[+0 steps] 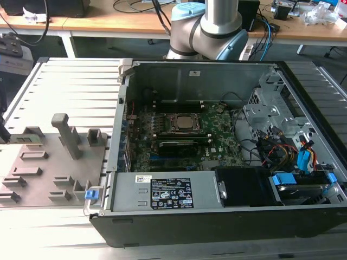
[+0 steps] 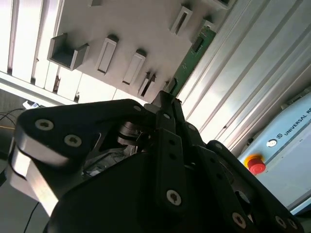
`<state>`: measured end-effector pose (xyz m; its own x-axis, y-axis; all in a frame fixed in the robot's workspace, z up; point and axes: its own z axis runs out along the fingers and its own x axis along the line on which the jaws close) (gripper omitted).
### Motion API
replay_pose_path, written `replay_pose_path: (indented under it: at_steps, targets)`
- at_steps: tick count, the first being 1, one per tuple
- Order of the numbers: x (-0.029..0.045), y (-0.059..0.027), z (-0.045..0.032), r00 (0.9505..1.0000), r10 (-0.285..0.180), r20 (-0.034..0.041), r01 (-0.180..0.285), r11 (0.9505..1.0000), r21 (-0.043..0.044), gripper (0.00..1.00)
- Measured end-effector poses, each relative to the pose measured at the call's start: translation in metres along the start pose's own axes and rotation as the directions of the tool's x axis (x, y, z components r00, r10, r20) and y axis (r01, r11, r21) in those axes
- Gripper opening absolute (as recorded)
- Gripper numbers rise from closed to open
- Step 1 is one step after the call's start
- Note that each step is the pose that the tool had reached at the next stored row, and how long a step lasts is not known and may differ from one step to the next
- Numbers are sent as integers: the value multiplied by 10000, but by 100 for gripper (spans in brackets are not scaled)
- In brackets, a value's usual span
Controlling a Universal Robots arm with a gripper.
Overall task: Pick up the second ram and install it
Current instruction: 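Pick up the second ram and move it above second insertion slot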
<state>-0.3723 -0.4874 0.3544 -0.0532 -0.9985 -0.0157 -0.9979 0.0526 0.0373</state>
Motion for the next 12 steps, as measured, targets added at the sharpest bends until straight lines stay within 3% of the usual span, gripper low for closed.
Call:
replay_pose_path:
  at_steps: [12]
  targets:
    - [-14,8,-194,10000,0,0,0,10000,0,14]
